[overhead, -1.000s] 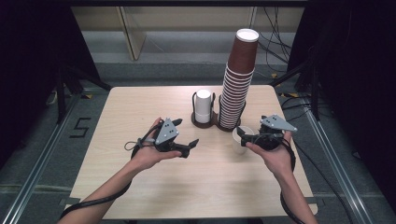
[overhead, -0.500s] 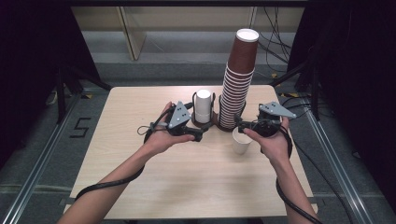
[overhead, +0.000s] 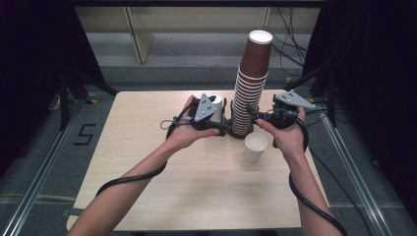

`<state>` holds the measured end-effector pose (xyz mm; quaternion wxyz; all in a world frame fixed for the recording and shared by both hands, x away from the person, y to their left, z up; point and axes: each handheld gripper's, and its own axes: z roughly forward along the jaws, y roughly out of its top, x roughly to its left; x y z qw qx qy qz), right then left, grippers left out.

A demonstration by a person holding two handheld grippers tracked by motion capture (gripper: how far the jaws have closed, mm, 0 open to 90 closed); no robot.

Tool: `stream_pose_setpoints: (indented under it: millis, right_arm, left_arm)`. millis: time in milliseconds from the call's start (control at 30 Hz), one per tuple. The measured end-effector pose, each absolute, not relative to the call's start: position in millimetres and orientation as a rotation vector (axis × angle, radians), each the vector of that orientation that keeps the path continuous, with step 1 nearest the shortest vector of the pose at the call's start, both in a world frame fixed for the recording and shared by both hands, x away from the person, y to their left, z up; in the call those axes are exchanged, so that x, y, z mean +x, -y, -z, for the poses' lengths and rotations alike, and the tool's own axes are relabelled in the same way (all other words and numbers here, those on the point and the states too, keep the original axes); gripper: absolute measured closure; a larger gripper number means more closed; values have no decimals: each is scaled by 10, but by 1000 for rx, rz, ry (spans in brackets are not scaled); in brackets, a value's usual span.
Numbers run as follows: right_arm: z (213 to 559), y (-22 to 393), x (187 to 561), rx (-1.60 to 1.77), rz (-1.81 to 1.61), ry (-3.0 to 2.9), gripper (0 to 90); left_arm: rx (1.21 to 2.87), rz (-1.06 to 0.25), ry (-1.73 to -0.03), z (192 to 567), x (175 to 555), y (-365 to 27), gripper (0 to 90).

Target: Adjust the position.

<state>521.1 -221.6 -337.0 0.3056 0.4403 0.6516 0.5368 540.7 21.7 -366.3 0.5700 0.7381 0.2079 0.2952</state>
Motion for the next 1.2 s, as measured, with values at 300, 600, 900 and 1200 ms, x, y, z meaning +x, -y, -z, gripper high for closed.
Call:
stream_pose_setpoints:
  millis: [300, 600, 900, 1200]
  right_arm:
    - [3077, 2225, 5336, 1139, -1433, -1680, 7]
    - [2938, 2198, 5468, 1130, -1439, -1683, 4]
    - [2756, 2135, 5608, 1128, -1461, -1680, 4]
    - [2611, 2058, 5742, 1105, -1456, -1683, 4]
  left_arm:
    - [1707, -696, -505, 3553, 5543, -35, 83]
    - [1683, -685, -528, 3458, 5684, 97, 75]
    - [1665, -650, -544, 3295, 5848, 190, 77]
    - [1656, -615, -547, 3180, 5950, 276, 76]
